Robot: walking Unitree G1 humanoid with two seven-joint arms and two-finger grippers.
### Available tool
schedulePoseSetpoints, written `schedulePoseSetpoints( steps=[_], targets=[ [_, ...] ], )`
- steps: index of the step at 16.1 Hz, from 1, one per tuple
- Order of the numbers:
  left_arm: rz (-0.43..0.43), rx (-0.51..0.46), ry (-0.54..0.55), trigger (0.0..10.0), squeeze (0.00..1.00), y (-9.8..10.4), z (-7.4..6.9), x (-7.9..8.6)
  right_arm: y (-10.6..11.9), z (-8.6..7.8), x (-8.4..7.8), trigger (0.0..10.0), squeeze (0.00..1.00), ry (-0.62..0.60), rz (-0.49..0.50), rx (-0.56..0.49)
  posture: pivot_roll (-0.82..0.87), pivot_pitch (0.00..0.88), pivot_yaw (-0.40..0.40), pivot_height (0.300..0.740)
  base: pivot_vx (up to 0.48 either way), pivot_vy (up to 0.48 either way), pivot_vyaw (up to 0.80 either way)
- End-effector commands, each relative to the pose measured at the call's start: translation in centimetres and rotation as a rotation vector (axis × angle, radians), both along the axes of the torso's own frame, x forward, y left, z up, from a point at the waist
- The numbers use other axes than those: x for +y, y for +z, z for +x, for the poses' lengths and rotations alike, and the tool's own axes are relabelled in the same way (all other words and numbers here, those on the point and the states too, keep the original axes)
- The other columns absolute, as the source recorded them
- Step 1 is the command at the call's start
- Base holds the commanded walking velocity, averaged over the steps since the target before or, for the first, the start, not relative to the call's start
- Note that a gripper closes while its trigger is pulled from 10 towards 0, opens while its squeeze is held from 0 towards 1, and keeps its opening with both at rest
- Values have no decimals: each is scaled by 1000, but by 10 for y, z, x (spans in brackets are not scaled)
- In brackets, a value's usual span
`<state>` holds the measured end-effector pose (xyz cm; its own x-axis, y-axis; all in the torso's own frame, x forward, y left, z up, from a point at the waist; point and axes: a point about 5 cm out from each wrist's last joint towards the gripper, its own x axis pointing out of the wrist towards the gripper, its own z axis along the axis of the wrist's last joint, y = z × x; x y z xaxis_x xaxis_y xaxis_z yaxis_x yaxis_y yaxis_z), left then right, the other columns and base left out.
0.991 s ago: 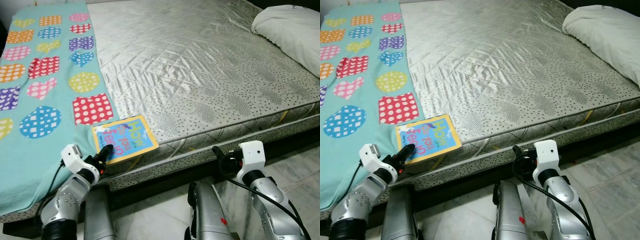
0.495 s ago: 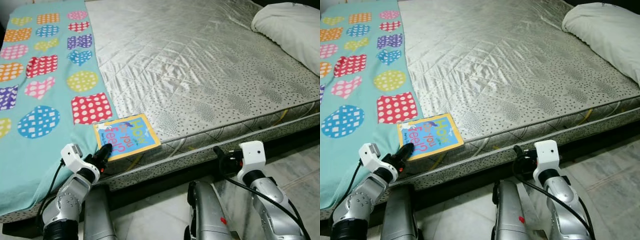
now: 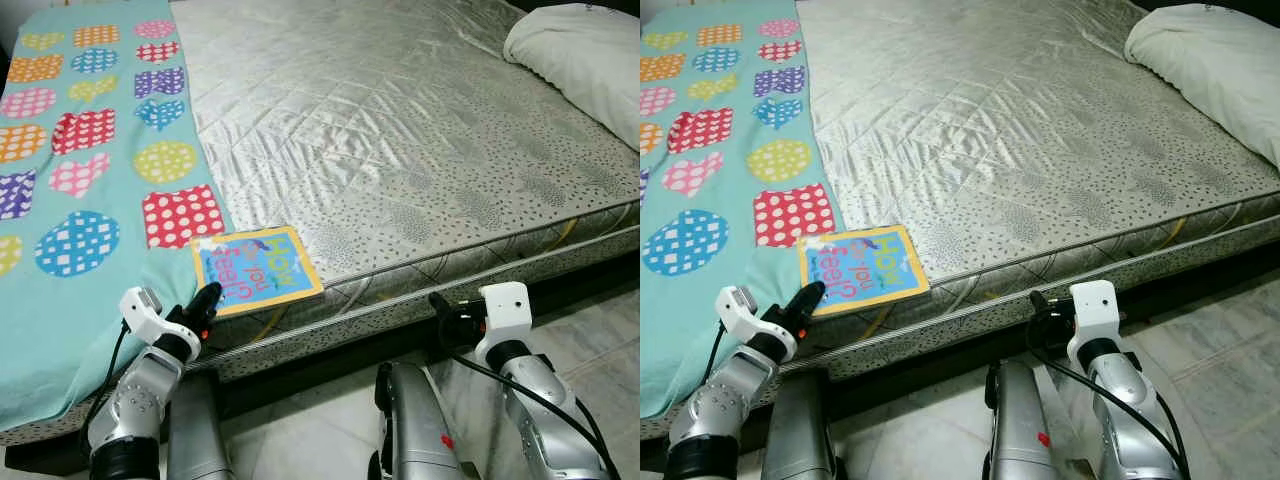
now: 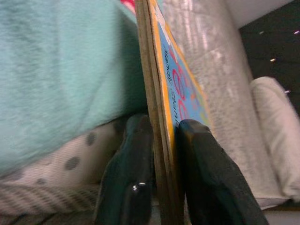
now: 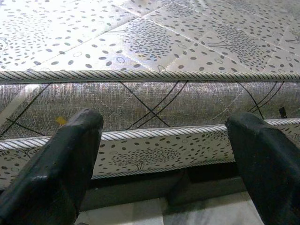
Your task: Clean up the room
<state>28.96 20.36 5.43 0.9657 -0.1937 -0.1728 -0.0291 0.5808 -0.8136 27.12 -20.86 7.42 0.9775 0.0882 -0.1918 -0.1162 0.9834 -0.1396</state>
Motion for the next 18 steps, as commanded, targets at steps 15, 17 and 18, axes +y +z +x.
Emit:
schedulePoseSetpoints(
  steps=[15,17,18],
  targets=[
    [683,-257,183,0,0,54,-33,-2,4,27,34,10000,0,-87,194,-20,-76,0,-6,509,0,0,0],
    [777,-262,185,0,0,54,-39,-11,7,32,40,10000,0,-121,208,-10,-67,0,-9,509,0,0,0],
    [817,-274,175,0,0,54,-41,-14,9,34,42,10000,0,-120,226,-22,-67,0,-8,509,0,0,0]
  ],
)
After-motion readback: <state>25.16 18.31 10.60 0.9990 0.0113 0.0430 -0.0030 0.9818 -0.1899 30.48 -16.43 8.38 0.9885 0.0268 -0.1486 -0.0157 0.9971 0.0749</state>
